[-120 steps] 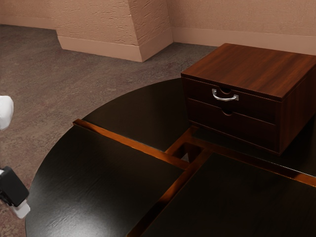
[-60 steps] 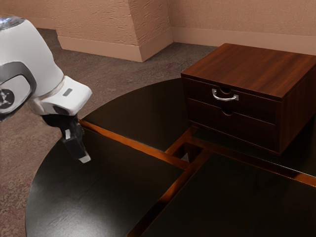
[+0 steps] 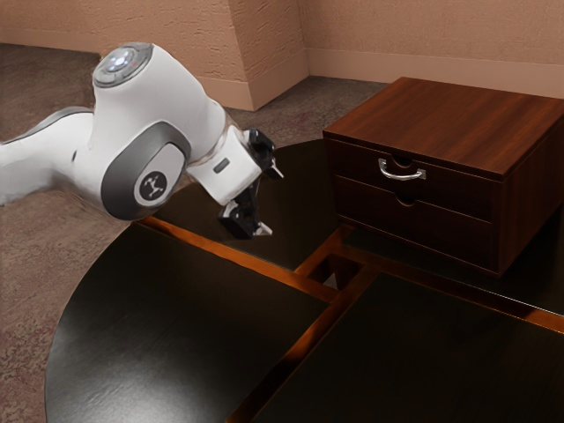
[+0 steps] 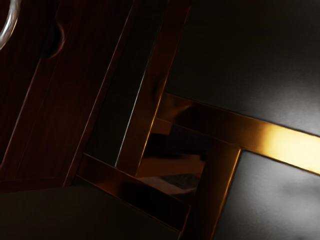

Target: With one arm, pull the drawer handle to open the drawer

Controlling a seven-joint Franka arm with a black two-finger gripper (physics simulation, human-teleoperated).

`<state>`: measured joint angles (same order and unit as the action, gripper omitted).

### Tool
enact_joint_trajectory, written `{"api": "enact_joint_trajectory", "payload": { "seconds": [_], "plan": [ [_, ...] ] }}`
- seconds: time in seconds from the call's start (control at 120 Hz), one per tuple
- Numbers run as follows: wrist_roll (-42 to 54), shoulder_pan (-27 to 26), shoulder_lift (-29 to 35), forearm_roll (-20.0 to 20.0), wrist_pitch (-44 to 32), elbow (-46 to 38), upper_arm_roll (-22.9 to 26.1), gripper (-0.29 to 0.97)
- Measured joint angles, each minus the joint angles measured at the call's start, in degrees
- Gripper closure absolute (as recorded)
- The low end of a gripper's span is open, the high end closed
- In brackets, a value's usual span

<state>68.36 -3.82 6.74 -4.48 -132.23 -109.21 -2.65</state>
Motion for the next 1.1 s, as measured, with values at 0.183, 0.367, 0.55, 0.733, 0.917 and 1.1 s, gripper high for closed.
{"api": "enact_joint_trajectory", "payload": {
  "seconds": [0.183,0.367,0.55,0.733,0.917,1.1],
  "plan": [
    [5.61,-1.84,-3.17,1.26,-2.38,2.47,0.09,0.0],
    [9.76,-1.8,-4.91,2.14,-3.74,3.54,0.32,0.0],
    [12.82,-2.07,-7.46,3.34,-4.47,6.08,0.89,0.0],
    [15.1,-2.46,-14.26,4.75,-4.14,13.83,1.22,0.0],
    [16.8,-2.01,-21.17,5.64,-2.74,21.31,1.55,0.0],
    [18.32,-0.1,-25.69,6.47,-0.93,26.71,4.72,0.0]
  ]
}}
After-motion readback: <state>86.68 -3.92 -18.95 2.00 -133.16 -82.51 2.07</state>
